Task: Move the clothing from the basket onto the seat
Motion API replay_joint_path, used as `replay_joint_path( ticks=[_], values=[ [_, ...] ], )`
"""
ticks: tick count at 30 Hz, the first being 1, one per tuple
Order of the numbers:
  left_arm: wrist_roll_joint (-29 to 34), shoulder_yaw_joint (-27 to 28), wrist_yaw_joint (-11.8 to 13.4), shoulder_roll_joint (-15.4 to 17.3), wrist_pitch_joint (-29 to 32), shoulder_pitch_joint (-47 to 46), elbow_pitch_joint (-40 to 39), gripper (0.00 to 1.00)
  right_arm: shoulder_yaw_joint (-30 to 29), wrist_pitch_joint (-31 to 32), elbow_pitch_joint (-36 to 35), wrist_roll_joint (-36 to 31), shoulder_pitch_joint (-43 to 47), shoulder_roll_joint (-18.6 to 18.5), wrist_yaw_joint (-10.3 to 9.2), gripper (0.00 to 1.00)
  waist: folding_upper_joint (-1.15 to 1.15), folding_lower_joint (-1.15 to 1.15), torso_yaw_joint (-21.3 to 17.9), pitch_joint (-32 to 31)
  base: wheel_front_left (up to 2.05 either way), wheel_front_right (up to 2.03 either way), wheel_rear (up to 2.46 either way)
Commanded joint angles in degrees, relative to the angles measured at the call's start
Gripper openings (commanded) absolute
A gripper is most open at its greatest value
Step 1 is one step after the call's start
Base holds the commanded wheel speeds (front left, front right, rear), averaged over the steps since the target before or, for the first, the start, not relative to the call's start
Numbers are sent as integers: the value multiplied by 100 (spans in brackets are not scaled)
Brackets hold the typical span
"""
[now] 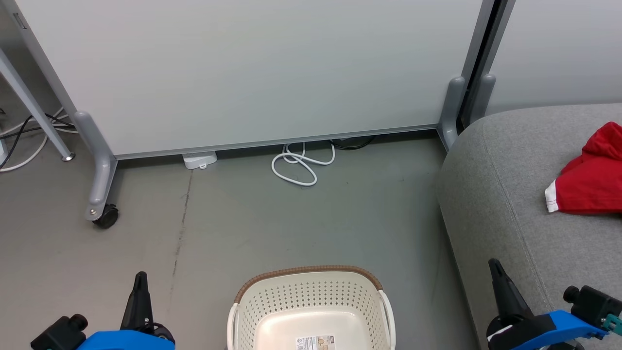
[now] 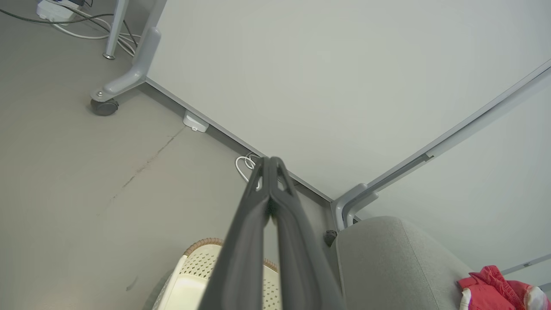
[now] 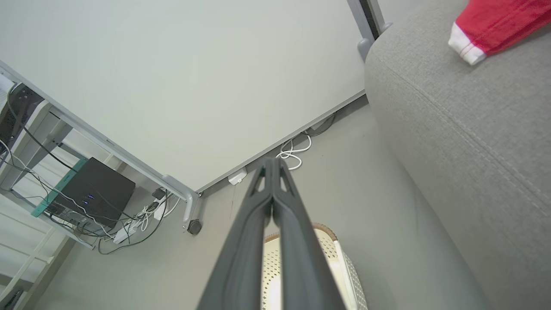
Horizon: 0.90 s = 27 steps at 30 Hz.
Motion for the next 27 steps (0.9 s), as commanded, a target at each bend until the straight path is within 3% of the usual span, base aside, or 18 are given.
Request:
replay_joint_path(
  ticks=[1,27],
  values=[
    [-150,41,-3,23,30,-177,-100,0,-27,27,-69,178,-174,-12,1,0,0,0,-1,0,0,0,0],
    [-1837,243,-6,-74,516,-407,-219,0,-180,341,-52,2151,-372,-17,2,0,0,0,-23,-8,0,0,0]
  ],
)
